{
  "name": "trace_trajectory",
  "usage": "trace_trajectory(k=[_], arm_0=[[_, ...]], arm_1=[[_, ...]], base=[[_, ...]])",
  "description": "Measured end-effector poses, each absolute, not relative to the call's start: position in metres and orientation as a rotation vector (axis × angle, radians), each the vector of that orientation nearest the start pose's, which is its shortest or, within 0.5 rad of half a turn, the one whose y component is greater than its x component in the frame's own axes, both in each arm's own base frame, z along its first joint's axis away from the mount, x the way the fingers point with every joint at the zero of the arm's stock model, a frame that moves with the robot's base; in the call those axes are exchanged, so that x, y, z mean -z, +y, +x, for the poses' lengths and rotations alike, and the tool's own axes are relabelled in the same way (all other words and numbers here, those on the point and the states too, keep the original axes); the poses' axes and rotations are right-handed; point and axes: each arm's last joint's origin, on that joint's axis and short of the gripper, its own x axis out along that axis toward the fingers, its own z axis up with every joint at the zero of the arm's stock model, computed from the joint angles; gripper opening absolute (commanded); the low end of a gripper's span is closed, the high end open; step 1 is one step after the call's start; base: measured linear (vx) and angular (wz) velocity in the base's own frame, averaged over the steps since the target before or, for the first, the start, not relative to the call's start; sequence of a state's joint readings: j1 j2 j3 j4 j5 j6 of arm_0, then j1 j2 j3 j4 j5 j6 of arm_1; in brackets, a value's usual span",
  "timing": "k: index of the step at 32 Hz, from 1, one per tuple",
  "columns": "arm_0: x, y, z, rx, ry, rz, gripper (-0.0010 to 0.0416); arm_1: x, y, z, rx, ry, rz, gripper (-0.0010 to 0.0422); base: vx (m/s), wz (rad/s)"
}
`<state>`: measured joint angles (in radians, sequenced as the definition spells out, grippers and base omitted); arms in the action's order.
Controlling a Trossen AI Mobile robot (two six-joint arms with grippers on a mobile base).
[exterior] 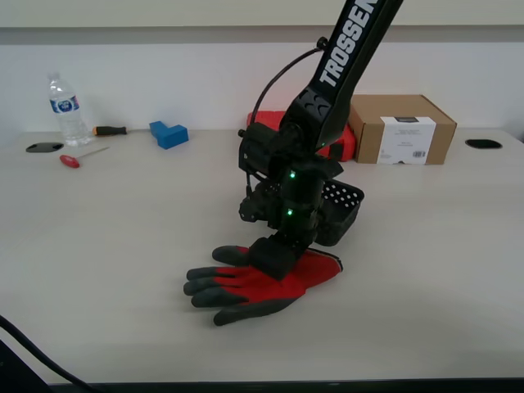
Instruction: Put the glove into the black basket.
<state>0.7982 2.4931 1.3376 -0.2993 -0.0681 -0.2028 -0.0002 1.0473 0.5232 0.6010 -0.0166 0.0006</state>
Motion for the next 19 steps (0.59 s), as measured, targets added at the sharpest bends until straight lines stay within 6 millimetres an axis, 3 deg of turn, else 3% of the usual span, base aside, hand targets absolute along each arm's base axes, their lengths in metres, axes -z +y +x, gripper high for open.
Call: trace_trajectory(k=[4, 7, 14, 18, 19], arm_0=[[0.008, 0.286, 0.300, -0.820, 1.238, -0.649, 0.0047], [-0.007, 0.295, 0.311, -0.822, 1.198, -0.633, -0.0002], [-0.032, 0.308, 0.325, -0.810, 1.170, -0.606, -0.0002], [-0.066, 0.311, 0.328, -0.815, 1.115, -0.586, -0.0002], [-0.083, 0.308, 0.326, -0.816, 1.094, -0.574, -0.0002]], arm_1=[[-0.269, 0.000, 0.227, -0.017, -0.079, 0.000, 0.0000], [-0.269, 0.000, 0.227, -0.016, -0.080, 0.000, 0.0000], [-0.269, 0.000, 0.227, -0.016, -0.078, 0.000, 0.0000], [-0.269, 0.000, 0.227, -0.018, -0.078, 0.000, 0.0000], [-0.269, 0.000, 0.227, -0.017, -0.078, 0.000, 0.0000]], base=[[0.000, 0.000], [0.000, 0.000], [0.000, 0.000], [0.000, 0.000], [0.000, 0.000]])
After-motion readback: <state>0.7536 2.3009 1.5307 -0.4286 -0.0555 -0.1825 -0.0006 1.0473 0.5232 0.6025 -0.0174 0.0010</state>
